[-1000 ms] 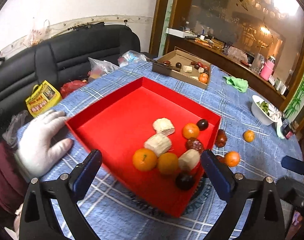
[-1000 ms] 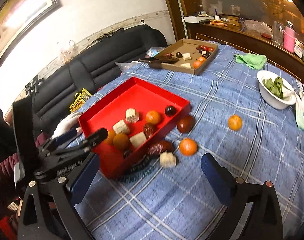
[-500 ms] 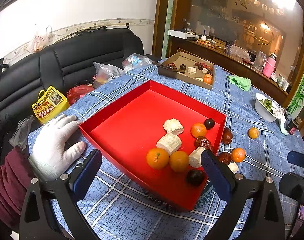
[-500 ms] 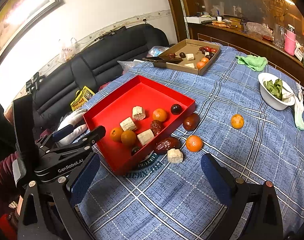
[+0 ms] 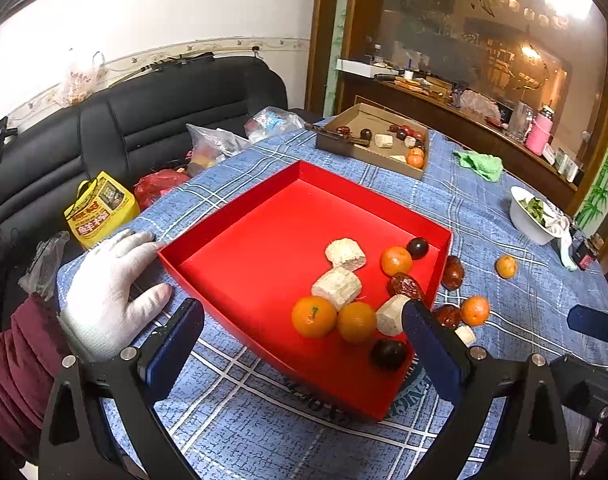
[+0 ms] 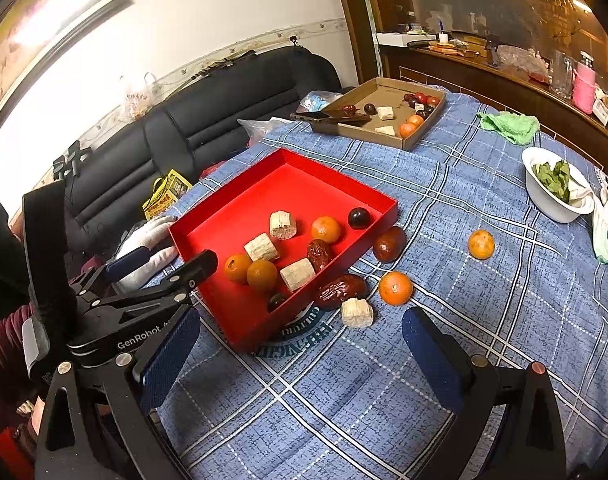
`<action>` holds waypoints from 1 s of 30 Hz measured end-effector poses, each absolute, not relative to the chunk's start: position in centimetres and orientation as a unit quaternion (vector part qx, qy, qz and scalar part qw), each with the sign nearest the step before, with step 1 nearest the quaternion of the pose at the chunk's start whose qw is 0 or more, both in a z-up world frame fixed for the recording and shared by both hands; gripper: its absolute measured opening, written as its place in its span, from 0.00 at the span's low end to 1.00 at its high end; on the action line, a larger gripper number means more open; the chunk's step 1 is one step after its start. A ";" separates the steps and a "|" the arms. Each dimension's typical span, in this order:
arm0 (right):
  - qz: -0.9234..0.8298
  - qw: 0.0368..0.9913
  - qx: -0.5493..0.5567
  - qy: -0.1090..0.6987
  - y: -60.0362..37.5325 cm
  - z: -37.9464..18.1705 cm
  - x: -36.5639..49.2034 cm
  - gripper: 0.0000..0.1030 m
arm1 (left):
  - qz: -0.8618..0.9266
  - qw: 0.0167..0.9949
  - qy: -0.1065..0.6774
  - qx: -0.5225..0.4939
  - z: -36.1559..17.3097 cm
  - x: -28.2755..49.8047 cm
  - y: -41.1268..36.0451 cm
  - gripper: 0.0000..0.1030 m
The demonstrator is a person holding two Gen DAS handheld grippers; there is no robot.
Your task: Organize fruits
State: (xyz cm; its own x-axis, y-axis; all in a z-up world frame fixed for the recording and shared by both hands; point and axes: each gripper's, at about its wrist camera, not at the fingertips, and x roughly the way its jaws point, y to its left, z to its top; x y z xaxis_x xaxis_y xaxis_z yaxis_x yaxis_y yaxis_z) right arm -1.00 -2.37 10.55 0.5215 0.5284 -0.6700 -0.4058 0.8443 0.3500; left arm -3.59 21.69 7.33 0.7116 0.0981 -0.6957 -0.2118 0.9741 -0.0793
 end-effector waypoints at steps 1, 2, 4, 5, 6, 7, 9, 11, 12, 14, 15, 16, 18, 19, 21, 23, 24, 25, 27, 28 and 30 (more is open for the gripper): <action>0.269 0.868 0.075 0.410 -2.3 10.5 -1.0 1.00 | 0.085 0.921 0.372 -0.077 7.4 -3.5 21.7 0.96; 0.269 0.868 0.074 0.411 -2.3 10.4 -1.0 1.00 | 0.086 0.920 0.375 -0.077 7.3 -3.4 21.7 0.96; 0.270 0.867 0.074 0.413 -2.2 10.4 -1.0 1.00 | 0.094 0.916 0.383 -0.078 7.2 -3.3 21.7 0.96; 0.270 0.866 0.074 0.413 -2.2 10.4 -1.0 1.00 | 0.100 0.912 0.389 -0.078 7.1 -3.1 21.8 0.96; 0.271 0.866 0.073 0.414 -2.1 10.3 -1.0 1.00 | 0.105 0.908 0.399 -0.079 6.9 -3.0 21.8 0.96; 0.271 0.866 0.072 0.414 -2.0 10.3 -1.0 1.00 | 0.107 0.903 0.407 -0.083 6.8 -2.8 21.8 0.96; 0.272 0.865 0.072 0.416 -2.0 10.2 -0.9 1.00 | 0.114 0.895 0.423 -0.084 6.5 -2.5 21.8 0.96; 0.272 0.864 0.071 0.417 -1.9 10.1 -0.9 1.00 | 0.111 0.893 0.428 -0.081 6.4 -2.4 21.7 0.96; 0.273 0.864 0.071 0.418 -1.8 10.1 -0.9 1.00 | 0.108 0.893 0.429 -0.078 6.4 -2.4 21.5 0.96; 0.272 0.864 0.070 0.417 -1.8 10.1 -0.9 1.00 | 0.103 0.894 0.430 -0.072 6.4 -2.3 21.2 0.96; 0.271 0.865 0.070 0.417 -1.8 10.2 -0.8 1.00 | 0.105 0.894 0.429 -0.070 6.5 -2.3 21.1 0.96; 0.270 0.865 0.071 0.416 -1.9 10.2 -0.8 1.00 | 0.105 0.894 0.429 -0.073 6.5 -2.3 21.1 0.96; 0.270 0.866 0.073 0.414 -1.9 10.3 -0.7 1.00 | 0.101 0.895 0.428 -0.081 6.6 -2.3 21.2 0.96; 0.269 0.867 0.073 0.413 -1.9 10.4 -0.7 1.00 | 0.101 0.895 0.426 -0.082 6.7 -2.3 21.2 0.96; 0.269 0.868 0.074 0.412 -2.0 10.6 -0.7 1.00 | 0.102 0.896 0.424 -0.080 6.9 -2.4 21.0 0.96; 0.267 0.869 0.074 0.409 -2.1 10.7 -0.7 1.00 | 0.100 0.898 0.419 -0.085 7.1 -2.4 21.1 0.96; 0.267 0.869 0.075 0.409 -2.1 10.8 -0.7 1.00 | 0.099 0.899 0.418 -0.086 7.2 -2.4 21.1 0.96; 0.267 0.870 0.076 0.408 -2.2 10.8 -0.8 1.00 | 0.097 0.900 0.417 -0.087 7.4 -2.4 21.1 0.96; 0.266 0.871 0.076 0.406 -2.3 11.0 -0.8 1.00 | 0.097 0.900 0.415 -0.089 7.6 -2.4 21.2 0.96; 0.266 0.871 0.076 0.405 -2.3 11.1 -0.8 1.00 | 0.098 0.901 0.413 -0.089 7.7 -2.4 21.2 0.96; 0.264 0.873 0.075 0.403 -2.2 11.4 -0.7 1.00 | 0.099 0.902 0.411 -0.087 7.8 -2.5 21.2 0.96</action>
State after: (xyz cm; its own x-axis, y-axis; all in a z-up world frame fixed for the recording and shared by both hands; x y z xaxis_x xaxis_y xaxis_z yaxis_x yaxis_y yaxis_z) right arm -0.73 -2.24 11.42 0.5359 0.5216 -0.6639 -0.4013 0.8492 0.3433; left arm -2.46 21.23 7.82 0.6420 0.1072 -0.7592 -0.2497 0.9654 -0.0749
